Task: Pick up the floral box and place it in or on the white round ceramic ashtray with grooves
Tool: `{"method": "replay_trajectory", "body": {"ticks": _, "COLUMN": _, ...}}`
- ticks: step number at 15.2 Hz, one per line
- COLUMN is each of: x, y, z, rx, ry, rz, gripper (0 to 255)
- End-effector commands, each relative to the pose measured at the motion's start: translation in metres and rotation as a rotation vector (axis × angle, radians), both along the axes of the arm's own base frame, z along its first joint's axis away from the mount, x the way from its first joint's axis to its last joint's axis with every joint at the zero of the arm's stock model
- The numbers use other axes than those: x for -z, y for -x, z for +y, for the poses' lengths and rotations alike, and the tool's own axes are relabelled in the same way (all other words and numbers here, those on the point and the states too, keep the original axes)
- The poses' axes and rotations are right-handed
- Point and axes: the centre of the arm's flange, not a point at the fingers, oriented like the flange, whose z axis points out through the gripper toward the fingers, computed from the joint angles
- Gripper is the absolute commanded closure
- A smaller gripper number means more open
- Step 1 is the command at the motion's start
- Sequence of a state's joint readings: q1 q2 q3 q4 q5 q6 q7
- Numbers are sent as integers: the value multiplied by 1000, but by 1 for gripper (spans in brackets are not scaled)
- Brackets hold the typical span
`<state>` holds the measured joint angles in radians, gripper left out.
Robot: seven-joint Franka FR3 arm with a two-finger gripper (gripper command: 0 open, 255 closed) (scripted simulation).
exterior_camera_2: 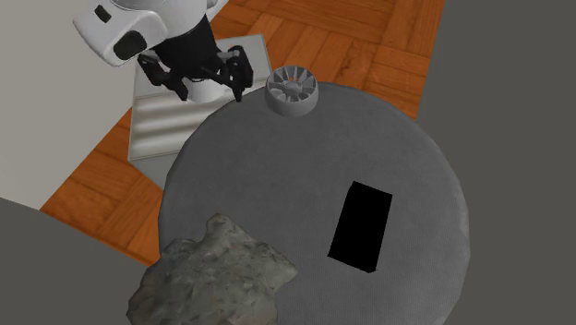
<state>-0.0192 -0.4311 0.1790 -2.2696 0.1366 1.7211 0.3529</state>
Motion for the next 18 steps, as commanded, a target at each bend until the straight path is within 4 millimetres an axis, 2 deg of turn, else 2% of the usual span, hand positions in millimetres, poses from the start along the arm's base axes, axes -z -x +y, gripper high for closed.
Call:
{"method": "replay_trajectory", "body": {"ticks": 1, "x": 10, "y": -22, "z": 16, "rx": 66, "ry": -11, "rz": 20, "gripper": 0}}
{"method": "replay_trajectory", "body": {"ticks": 10, "x": 54, "y": -120, "z": 67, "rx": 340, "ry": -55, "rz": 104, "gripper": 0}}
{"method": "replay_trajectory", "body": {"ticks": 18, "x": 99, "y": -214, "z": 91, "rx": 584, "ry": -94, "rz": 178, "gripper": 0}}
